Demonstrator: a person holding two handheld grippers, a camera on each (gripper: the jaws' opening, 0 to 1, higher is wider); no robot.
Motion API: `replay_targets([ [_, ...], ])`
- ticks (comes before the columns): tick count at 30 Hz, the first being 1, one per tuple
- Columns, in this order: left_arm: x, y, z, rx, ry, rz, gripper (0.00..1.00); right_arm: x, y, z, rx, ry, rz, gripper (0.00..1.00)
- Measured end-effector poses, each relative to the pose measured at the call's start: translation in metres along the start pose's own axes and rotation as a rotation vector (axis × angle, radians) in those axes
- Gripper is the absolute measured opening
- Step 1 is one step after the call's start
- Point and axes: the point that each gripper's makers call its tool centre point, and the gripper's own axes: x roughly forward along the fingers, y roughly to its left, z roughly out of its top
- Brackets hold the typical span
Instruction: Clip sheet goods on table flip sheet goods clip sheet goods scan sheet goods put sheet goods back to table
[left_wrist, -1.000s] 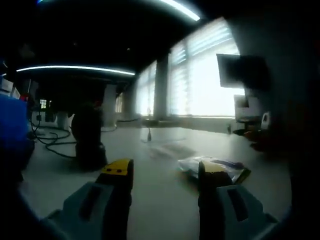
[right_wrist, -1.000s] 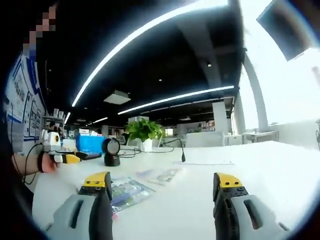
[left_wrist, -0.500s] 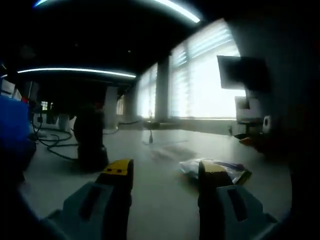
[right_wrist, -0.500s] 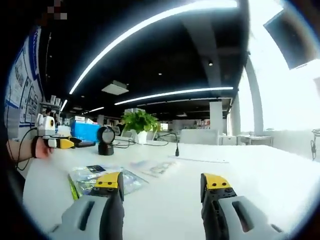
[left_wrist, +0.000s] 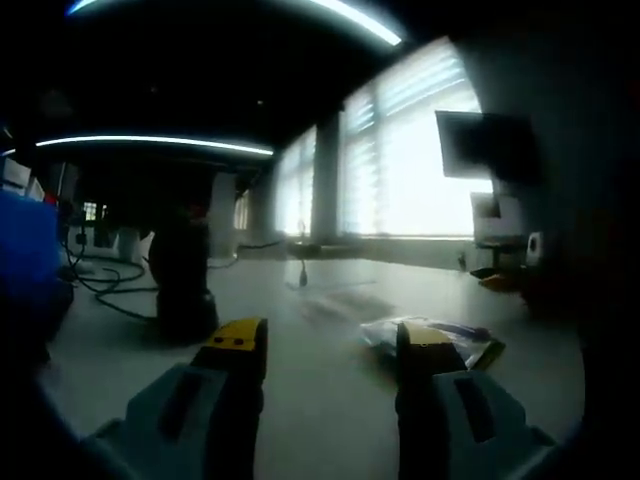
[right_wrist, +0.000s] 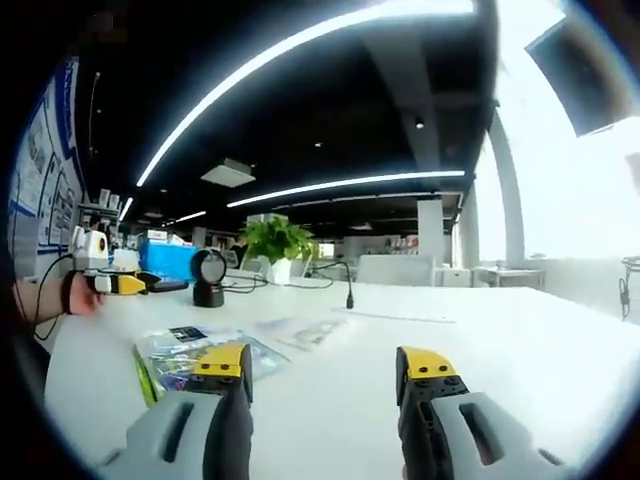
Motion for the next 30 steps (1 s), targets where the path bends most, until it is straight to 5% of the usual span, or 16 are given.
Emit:
replay_targets([
  [10,-0.0003,0.0007,0.0,-0.004,0.0,0.001,0.44,-0.0014,-0.0041,0.0004,0.012,-0.003,-0.017,0.52],
  [15,-0.0005,0.0011,0.0005,-0.005,-0.001,0.004,0.44,-0.0008,-0.0038,0.0016,-0.007,-0.006,-0.007,0.66],
  [30,-0.0008,0.0004,0.0005,-0.009,-0.001,0.002,0.43,-0.0017,-0.0007,0.0022,0.007,-0.005,-0.002,0.53],
])
